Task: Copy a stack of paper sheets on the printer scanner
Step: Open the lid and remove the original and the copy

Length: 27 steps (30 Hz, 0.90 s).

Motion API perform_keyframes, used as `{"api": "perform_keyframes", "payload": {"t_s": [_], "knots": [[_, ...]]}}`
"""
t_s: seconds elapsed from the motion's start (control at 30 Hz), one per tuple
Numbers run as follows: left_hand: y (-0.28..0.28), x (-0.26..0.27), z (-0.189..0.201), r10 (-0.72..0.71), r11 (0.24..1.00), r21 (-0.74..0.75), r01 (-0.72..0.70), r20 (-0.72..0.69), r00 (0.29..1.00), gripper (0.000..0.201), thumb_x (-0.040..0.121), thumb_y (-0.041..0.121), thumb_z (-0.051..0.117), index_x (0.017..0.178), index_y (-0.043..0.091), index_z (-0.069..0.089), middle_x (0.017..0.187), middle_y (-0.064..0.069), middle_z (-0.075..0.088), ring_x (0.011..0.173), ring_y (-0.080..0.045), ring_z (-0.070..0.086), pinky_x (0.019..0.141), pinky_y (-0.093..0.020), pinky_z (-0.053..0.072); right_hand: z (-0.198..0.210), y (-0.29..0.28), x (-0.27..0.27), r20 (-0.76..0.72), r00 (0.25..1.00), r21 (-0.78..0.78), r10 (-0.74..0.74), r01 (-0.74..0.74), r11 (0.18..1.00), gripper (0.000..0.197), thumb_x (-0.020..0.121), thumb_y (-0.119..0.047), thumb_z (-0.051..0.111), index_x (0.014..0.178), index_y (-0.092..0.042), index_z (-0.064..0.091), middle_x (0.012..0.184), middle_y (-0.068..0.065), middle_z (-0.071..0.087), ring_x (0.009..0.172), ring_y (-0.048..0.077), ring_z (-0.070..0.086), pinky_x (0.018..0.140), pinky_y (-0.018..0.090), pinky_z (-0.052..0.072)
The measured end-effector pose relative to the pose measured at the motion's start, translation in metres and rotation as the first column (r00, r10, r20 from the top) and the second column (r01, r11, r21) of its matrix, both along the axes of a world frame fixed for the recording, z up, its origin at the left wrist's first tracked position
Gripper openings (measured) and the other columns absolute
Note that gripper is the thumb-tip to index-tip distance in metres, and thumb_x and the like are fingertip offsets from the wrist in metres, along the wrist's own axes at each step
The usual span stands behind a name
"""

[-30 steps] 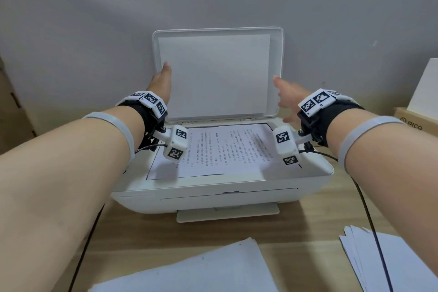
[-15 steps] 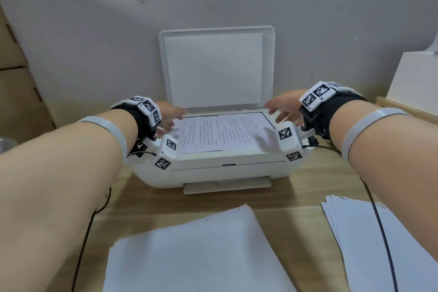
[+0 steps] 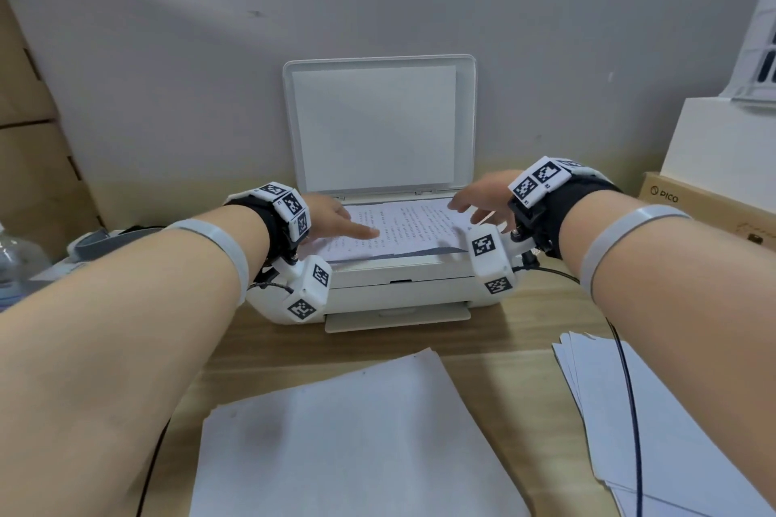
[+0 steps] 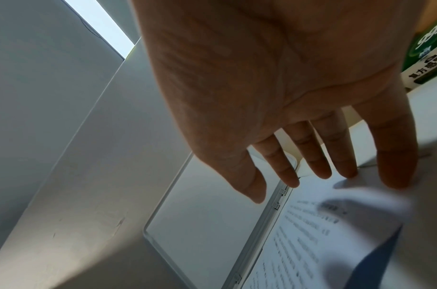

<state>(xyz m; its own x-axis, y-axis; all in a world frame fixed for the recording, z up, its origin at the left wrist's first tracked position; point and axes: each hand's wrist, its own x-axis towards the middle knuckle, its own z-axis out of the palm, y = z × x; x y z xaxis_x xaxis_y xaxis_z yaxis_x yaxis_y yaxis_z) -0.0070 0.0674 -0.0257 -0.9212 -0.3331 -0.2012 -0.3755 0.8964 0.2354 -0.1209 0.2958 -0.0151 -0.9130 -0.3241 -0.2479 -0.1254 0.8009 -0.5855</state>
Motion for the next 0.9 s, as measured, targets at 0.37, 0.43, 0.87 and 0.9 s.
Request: {"api": "perform_keyframes", "payload": {"t_s": [0.37,0.43,0.87,0.9], "knots": [[0.011,0.002,-0.005,-0.053,0.996,-0.074,0.053,-0.011,0.999,0.087,0.069,0.057,0.079,0.144,0.035,0.039,0.145,0.0,0.047,0.127,-0.025,0.049,0.106,-0.041,0.04,0.001,-0.003,0.015,-0.027,0.994,-0.009,0.107,-0.107,0.994,0.055,0.086,-0.052,0.065,0.132,-0.023,0.056,0.125,0.0,0.065,0.106,0.019,0.067,0.086,0.038,0.052],[0.011,0.003,-0.004,-0.063,0.997,-0.054,0.061,-0.04,0.997,0.074,0.072,0.053,0.078,0.138,0.037,0.048,0.14,0.001,0.051,0.123,-0.023,0.052,0.104,-0.039,0.042,-0.001,-0.003,0.015,-0.046,0.992,-0.026,0.121,-0.123,0.992,0.056,0.085,-0.052,0.066,0.132,-0.024,0.057,0.126,0.0,0.065,0.106,0.019,0.067,0.094,0.044,0.051],[-0.003,0.001,-0.005,0.005,0.973,0.207,0.104,-0.466,0.885,0.015,0.083,0.035,0.074,0.083,0.02,0.072,0.092,-0.006,0.073,0.077,-0.016,0.058,0.064,-0.02,0.043,0.004,0.015,0.015,-0.009,0.975,-0.3,-0.221,0.209,0.931,0.051,0.095,-0.052,0.044,0.129,-0.015,0.049,0.096,0.01,0.052,0.086,0.029,0.055,0.065,0.034,0.045],[-0.003,0.002,-0.003,0.003,0.965,0.231,0.124,-0.482,0.876,0.016,0.084,0.035,0.073,0.084,0.019,0.072,0.09,-0.005,0.072,0.077,-0.015,0.056,0.063,-0.019,0.041,0.005,0.017,0.015,-0.002,0.972,-0.315,-0.236,0.223,0.923,0.048,0.095,-0.05,0.045,0.126,-0.014,0.051,0.093,0.01,0.052,0.082,0.029,0.056,0.065,0.032,0.045]]}}
